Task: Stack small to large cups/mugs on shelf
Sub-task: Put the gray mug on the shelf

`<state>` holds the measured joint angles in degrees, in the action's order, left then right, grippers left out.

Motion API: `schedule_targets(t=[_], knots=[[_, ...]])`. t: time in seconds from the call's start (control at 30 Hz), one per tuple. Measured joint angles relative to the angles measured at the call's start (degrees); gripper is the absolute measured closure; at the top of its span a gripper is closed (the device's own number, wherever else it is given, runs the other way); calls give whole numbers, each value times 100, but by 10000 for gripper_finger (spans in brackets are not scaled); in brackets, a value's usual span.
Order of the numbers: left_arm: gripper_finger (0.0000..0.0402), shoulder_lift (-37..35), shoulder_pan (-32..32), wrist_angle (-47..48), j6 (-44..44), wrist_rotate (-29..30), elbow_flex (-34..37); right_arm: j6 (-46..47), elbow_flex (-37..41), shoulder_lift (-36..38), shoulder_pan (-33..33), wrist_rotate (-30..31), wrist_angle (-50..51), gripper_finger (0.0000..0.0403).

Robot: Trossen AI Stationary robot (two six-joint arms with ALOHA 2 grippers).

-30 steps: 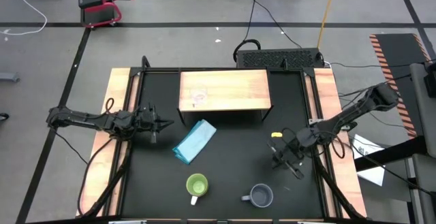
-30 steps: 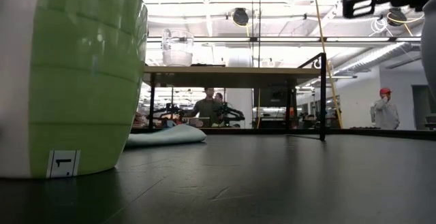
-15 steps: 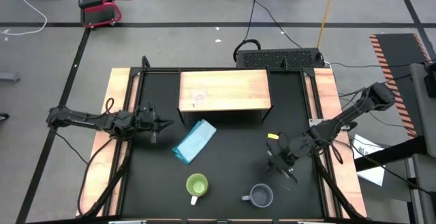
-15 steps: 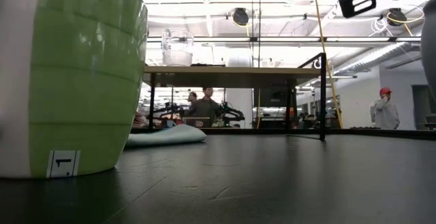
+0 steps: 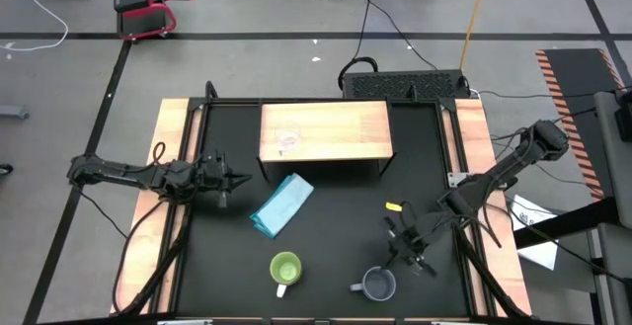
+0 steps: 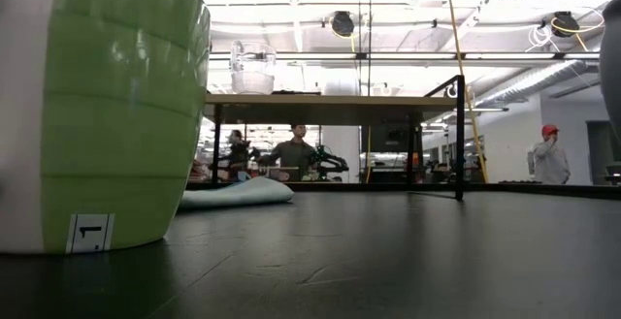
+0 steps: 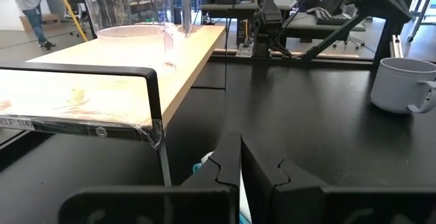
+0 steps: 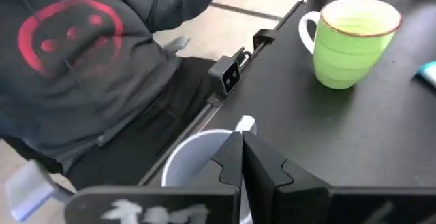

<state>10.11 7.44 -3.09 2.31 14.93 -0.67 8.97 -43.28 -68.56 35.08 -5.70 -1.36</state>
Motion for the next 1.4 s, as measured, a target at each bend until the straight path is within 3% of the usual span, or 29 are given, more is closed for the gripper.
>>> schedule_targets(t=[0.5,0.8,1.23,1.4], knots=[[376,0,-2,0,42,7,0,741,-1545,-1136,45,0,2940,403],[376,0,-1,0,52,9,0,923,-1592,-1171,69,-44,3153,397],[376,0,-1,0,57,12,0,1459,-1592,-1162,66,-346,2944,269],[376,0,-2,-2,57,12,2,1427,-1489,-1162,9,-311,2693,247]])
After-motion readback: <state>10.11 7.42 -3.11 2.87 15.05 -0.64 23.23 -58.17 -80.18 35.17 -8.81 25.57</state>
